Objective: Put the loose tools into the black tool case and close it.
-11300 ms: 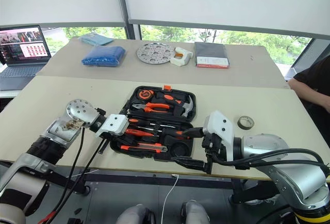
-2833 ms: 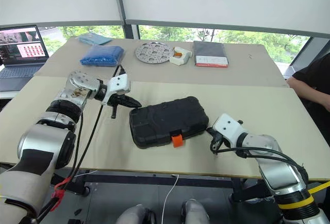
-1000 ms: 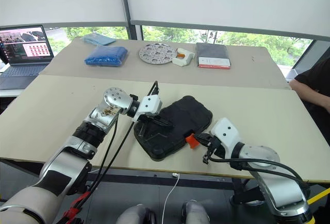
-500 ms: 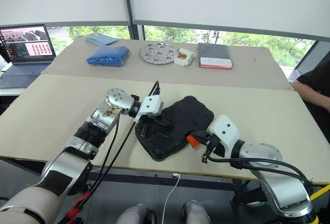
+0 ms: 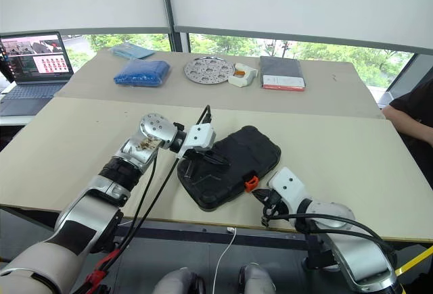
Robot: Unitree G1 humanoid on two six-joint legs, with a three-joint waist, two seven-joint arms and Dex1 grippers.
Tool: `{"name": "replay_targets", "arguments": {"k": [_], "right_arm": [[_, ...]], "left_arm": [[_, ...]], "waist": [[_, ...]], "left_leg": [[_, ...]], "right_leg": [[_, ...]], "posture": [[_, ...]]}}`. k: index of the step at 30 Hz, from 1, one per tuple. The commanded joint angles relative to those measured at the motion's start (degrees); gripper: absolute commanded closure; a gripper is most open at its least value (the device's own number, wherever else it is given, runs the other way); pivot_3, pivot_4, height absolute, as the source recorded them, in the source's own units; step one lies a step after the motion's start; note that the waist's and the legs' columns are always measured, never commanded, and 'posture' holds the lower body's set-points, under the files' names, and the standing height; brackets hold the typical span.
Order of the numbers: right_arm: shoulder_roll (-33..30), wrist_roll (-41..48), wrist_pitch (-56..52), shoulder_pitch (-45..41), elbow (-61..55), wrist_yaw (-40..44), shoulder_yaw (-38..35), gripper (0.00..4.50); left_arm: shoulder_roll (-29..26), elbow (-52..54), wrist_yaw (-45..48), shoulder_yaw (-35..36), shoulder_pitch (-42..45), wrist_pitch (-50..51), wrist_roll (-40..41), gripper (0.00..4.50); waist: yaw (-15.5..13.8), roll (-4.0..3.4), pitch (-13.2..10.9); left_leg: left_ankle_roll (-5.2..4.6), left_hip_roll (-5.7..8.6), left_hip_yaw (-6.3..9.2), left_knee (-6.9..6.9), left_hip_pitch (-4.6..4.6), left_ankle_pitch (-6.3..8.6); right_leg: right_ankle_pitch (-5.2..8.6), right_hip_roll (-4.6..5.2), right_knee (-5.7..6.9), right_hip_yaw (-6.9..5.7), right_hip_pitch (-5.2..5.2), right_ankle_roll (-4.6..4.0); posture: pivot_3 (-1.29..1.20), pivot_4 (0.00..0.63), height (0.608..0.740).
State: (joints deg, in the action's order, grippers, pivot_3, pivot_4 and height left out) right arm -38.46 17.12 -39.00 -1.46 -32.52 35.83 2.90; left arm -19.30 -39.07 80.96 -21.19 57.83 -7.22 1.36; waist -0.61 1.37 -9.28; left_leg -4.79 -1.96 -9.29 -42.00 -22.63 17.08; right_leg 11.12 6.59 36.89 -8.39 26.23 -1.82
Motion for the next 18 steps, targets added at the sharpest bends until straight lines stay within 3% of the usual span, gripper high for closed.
{"name": "replay_targets", "arguments": {"k": [1, 7, 14, 18], "right_arm": [[-0.88, 5.59, -1.99, -0.43, -6.48, 1.63, -6.50, 4.50], [-1.36, 14.81, -7.77, -4.44, -9.74, 1.94, -12.25, 4.50], [-2.34, 8.55, -6.85, -6.41, -4.08, -0.93, -4.34, 4.50], [-3.58, 8.51, -7.05, -3.83, -4.48, -0.43, -6.13, 4.50]], "left_arm": [[-0.84, -2.43, -0.21, -1.03, -0.03, -0.11, -2.91, 4.45], [-0.57, -3.48, -0.60, -1.09, 0.19, -1.04, -3.22, 4.45], [0.18, -3.65, -0.83, -1.13, 0.43, -1.29, -3.23, 4.45], [0.02, -3.68, -0.80, -1.07, 0.41, -1.44, -3.28, 4.45]], "waist": [[0.01, 0.00, 0.00], [0.07, 0.00, 0.00], [-0.04, 0.00, 0.00], [-0.09, 0.00, 0.00]], "left_leg": [[0.00, 0.00, 0.00, 0.00, 0.00, 0.00], [-0.09, -0.01, 0.03, 0.01, 0.00, 0.05], [-0.16, 0.00, 0.03, 0.03, -0.04, 0.10], [-0.17, 0.03, 0.02, 0.01, -0.17, 0.10]], "right_leg": [[0.00, 0.00, 0.00, 0.00, 0.00, 0.00], [0.00, -0.02, -0.04, -0.01, -0.01, 0.00], [0.00, 0.00, -0.12, -0.05, 0.00, -0.01], [-0.01, 0.03, -0.17, -0.06, 0.05, 0.00]], "posture": [[0.00, 0.150, 0.718], [0.00, 0.150, 0.718], [0.00, 0.150, 0.718], [0.00, 0.150, 0.718]]}}
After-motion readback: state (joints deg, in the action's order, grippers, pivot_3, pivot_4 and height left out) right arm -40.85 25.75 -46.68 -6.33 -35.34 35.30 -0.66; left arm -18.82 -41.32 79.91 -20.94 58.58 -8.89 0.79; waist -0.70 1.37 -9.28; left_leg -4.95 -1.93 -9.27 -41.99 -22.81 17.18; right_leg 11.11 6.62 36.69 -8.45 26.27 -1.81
